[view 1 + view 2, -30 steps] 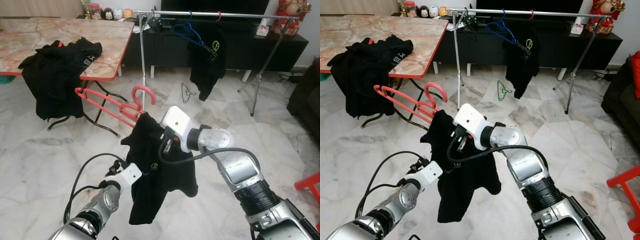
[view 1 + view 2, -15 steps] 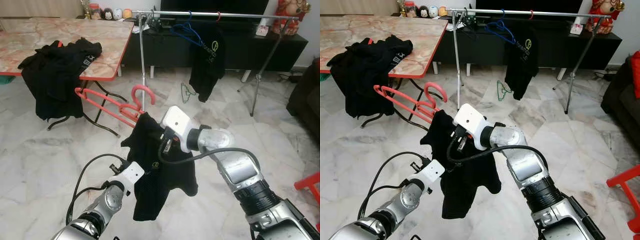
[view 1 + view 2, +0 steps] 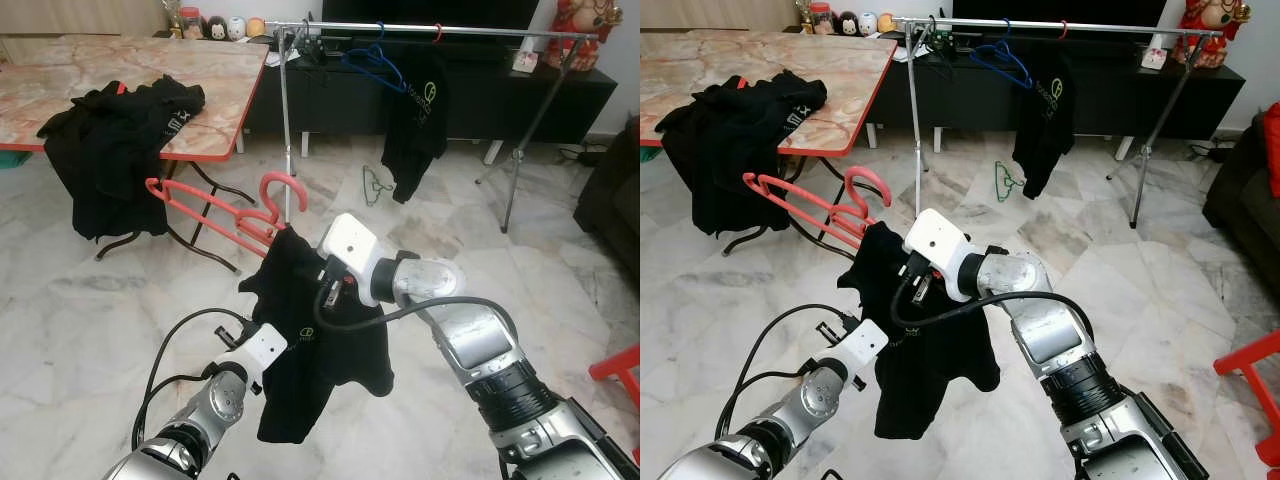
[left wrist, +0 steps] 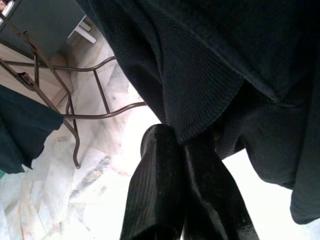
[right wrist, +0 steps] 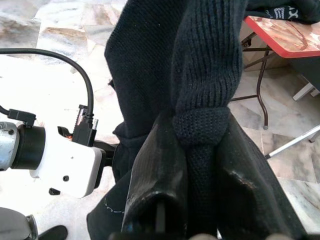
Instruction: Hang hanger
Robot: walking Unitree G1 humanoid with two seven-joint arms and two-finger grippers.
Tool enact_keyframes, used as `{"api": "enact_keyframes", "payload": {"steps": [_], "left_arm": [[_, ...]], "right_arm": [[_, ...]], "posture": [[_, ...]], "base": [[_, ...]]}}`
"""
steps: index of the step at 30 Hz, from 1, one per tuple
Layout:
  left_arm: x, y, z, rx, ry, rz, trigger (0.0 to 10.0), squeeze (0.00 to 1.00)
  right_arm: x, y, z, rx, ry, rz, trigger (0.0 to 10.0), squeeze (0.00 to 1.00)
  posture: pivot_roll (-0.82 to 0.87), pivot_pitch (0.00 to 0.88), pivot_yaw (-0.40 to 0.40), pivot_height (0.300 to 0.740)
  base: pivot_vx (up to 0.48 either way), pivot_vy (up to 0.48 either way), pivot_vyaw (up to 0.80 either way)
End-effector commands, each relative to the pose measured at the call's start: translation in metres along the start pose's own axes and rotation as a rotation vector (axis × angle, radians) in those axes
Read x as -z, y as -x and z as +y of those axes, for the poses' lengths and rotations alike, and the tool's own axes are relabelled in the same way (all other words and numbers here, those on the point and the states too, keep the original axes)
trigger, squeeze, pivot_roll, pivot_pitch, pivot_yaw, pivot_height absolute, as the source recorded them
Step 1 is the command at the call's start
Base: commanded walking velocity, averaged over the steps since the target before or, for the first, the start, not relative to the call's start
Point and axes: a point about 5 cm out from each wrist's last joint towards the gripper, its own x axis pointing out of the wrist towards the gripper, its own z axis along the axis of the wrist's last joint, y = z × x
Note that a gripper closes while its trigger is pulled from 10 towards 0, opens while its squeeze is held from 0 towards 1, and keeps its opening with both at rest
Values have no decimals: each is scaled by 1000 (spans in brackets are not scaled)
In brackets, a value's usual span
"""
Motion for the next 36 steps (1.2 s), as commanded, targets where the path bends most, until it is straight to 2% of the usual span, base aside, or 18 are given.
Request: {"api": "enact_keyframes", "payload": {"steps": [1,9,11,13,14,18,19,22,26,27,28,30,33,34,36], "left_arm": [[-3,-1,1,3,19,-4,0,0],[4,0,2,-19,105,48,0,0],[11,1,8,-50,163,92,0,0],[13,1,10,-55,172,99,0,0],[17,2,13,-68,196,123,0,0],[22,3,15,-71,212,144,0,0],[25,4,16,-68,214,155,0,0],[30,6,16,-64,211,169,0,0],[39,10,15,-62,211,206,0,0],[42,12,15,-62,219,217,0,0],[42,12,15,-62,219,217,0,0],[45,13,15,-60,221,228,0,0],[47,14,16,-60,224,234,0,0],[49,14,17,-62,228,238,0,0],[50,15,17,-62,229,240,0,0]], "right_arm": [[-7,3,-1,5,16,-34,0,0],[3,11,-7,34,8,-14,0,0],[15,21,-9,30,-45,-33,0,0],[17,24,-8,28,-58,-40,0,0],[27,31,-10,41,-80,-27,0,0],[38,38,-13,59,-98,-11,0,0],[42,43,-13,68,-140,-42,0,0],[47,47,-12,64,-165,-78,0,0],[63,56,-3,51,-258,-141,0,0],[68,62,9,-52,-297,-163,0,0],[68,62,9,-52,-297,-163,0,0],[79,74,28,-217,-318,-131,0,0],[89,83,35,-289,-336,-98,0,0],[94,92,38,-351,-339,-74,0,0],[97,99,40,-388,-342,-59,0,0]], "posture": [[-116,0,-49,740],[-122,1,-51,740],[-122,1,-51,740],[-122,1,-51,740],[-122,1,-51,740],[-122,1,-51,740],[-129,4,-51,740],[-129,4,-51,740],[-127,8,-51,740],[-127,8,-51,740],[-127,8,-51,740],[-132,8,-52,740],[-132,7,-53,740],[-131,6,-53,740],[-131,6,-53,740]], "base": [[0,0,0],[0,0,0],[0,0,0],[0,0,0],[0,0,0],[0,0,0],[0,0,0],[0,0,0],[0,0,0],[0,0,0],[0,0,0],[0,0,0],[0,0,0],[0,0,0],[0,0,0]]}}
